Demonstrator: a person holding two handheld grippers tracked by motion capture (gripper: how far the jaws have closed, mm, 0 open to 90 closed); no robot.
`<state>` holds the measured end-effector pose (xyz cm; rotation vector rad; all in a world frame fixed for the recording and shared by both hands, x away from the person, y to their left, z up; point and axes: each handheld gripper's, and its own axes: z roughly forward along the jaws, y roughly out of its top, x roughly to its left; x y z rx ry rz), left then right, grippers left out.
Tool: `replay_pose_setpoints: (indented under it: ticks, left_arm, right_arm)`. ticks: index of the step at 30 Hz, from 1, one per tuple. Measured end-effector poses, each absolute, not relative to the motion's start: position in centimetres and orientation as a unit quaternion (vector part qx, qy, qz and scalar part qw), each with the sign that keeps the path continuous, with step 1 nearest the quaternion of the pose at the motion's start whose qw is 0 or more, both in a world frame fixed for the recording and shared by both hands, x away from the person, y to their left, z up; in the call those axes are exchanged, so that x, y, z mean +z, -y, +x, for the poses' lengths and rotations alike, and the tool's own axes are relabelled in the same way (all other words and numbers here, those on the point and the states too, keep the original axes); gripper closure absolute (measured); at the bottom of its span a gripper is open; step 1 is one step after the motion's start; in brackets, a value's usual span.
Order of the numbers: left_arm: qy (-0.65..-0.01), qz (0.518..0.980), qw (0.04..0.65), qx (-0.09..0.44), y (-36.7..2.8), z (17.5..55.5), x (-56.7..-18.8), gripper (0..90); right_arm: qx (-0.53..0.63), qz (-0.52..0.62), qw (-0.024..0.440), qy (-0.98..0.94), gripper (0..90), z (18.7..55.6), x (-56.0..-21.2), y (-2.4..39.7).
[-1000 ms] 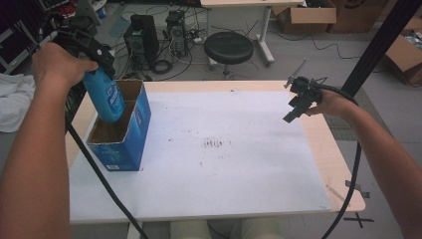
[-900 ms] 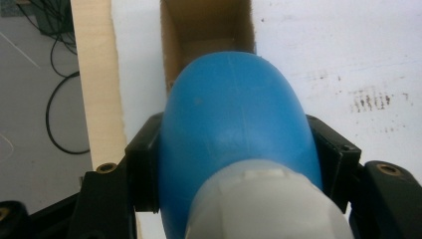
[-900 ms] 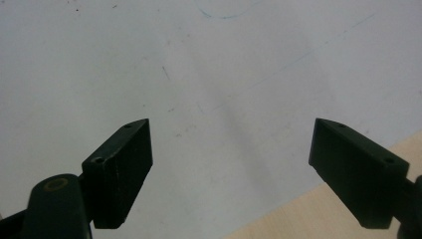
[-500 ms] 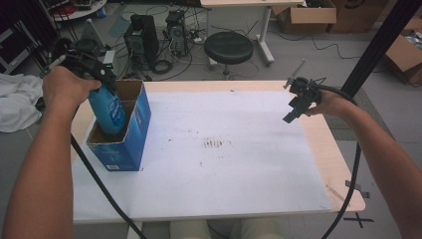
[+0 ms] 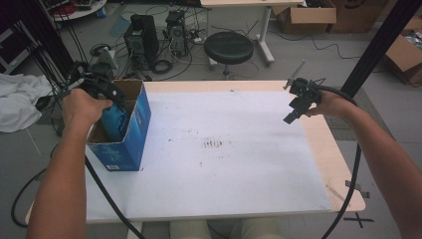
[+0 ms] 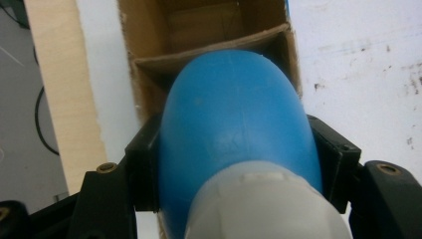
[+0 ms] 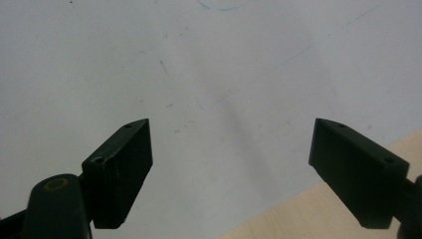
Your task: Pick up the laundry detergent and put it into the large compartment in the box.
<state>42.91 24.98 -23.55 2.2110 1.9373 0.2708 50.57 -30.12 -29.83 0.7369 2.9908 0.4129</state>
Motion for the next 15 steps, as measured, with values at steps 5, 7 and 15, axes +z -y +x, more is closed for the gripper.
replay_pose_setpoints:
  ticks: [5, 7, 15]
  left_arm:
    - [-0.652, 0.748, 0.091, 0.085, -25.0, 43.0, -25.4, 37.5]
    - [-0.652, 0.749, 0.088, 0.081, -24.9, 43.1, -26.2, 37.5]
    - [-0.652, 0.752, 0.076, 0.066, -25.2, 43.2, -28.3, 37.5]
  right_arm:
    - [0.132, 0.239, 0.014, -0.962, 17.1, 50.6, -30.1, 30.3]
    - [0.131, 0.24, 0.013, -0.962, 17.1, 50.6, -30.2, 30.3]
    - [0.13, 0.241, 0.012, -0.962, 17.1, 50.5, -30.3, 30.4]
